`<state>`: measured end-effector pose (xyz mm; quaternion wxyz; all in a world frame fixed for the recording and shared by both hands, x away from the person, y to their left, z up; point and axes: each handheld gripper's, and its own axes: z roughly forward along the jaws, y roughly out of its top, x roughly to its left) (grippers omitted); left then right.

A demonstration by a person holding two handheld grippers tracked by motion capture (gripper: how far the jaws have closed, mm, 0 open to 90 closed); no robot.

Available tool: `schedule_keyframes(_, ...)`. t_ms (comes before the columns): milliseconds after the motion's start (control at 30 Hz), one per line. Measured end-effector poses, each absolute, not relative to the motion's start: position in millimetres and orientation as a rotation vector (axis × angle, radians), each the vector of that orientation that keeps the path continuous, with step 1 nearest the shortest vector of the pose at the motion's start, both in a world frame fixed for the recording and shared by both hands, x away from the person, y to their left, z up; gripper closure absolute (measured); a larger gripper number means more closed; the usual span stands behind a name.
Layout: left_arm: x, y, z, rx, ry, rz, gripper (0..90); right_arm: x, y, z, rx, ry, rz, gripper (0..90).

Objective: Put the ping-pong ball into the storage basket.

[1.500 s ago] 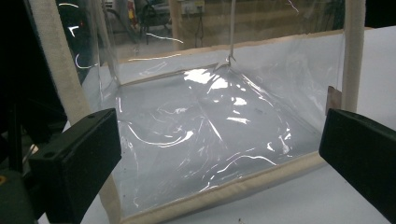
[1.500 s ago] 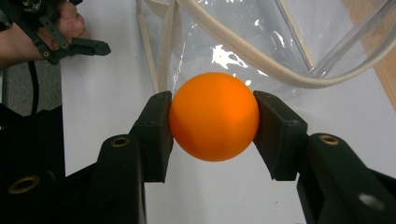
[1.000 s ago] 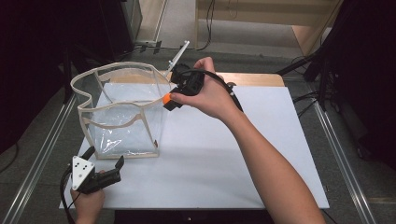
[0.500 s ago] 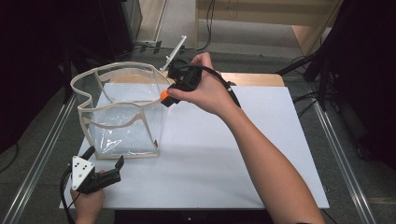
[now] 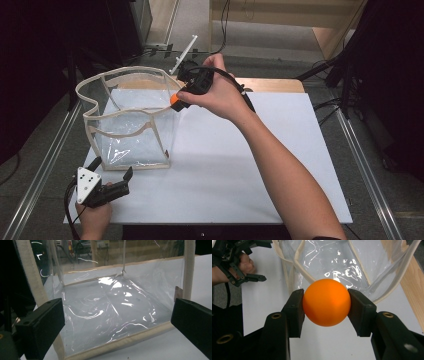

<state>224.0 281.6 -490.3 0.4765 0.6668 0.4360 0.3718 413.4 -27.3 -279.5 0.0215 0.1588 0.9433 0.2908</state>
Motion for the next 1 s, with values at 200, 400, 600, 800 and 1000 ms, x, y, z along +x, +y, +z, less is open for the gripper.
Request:
schedule_keyframes(200,224.1,281.6,-490.4,1.628,1.065,0.908,0.0,416.7,-25.6,-278.4,0.5,2.923,0.895,48.5)
schedule_keyframes(400,224.0,281.7,-490.4,1.627,1.067,0.907,0.0,419.4,-22.6,-276.5,0.5,2.92,0.899,48.4)
schedule_keyframes(600,224.0,281.9,-490.3,1.627,1.067,0.907,0.0,422.3,-19.5,-276.3,0.507,2.92,0.898,48.5)
schedule_keyframes(800,224.0,282.0,-490.2,1.627,1.069,0.907,0.0,424.6,-16.6,-276.7,0.52,2.917,0.897,48.4)
schedule_keyframes(1000,224.0,282.2,-490.2,1.624,1.07,0.905,0.0,427.4,-14.7,-276.4,0.534,2.905,0.903,48.4)
